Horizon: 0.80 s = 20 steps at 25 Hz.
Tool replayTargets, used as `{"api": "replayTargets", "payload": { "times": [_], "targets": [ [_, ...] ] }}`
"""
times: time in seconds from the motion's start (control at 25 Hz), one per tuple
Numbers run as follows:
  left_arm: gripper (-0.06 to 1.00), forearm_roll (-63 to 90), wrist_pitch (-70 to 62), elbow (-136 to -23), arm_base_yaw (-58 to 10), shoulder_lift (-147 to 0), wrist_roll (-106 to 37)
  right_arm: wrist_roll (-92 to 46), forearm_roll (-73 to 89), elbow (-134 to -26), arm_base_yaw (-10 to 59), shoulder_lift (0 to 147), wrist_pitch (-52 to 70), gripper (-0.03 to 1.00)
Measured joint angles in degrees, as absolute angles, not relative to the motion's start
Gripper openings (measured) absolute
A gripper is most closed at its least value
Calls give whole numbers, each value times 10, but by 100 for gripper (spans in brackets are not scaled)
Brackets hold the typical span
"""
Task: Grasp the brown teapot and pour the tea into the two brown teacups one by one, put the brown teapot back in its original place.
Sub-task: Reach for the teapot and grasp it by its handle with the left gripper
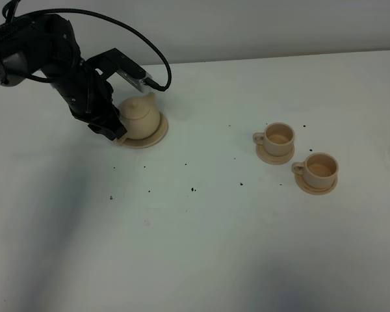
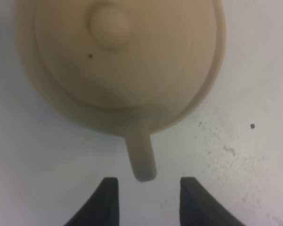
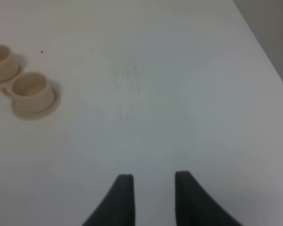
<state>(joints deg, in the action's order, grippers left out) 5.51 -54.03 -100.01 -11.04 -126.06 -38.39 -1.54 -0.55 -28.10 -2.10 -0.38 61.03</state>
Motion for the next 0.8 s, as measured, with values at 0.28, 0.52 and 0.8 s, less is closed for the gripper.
{"api": "replayTargets", "payload": {
  "times": [0.28, 0.52, 0.8],
  "targets": [
    [36, 56, -540, -1002, -110, -1261, -338, -15, -6, -281, -21, -4, 610, 24],
    [36, 57, -544, -1005, -110, -1261, -288, -15, -6, -281, -21, -4, 610, 24],
    [34, 55, -624, -1093, -118, -1304, -244, -15, -6, -281, -21, -4, 610, 24]
  ]
}}
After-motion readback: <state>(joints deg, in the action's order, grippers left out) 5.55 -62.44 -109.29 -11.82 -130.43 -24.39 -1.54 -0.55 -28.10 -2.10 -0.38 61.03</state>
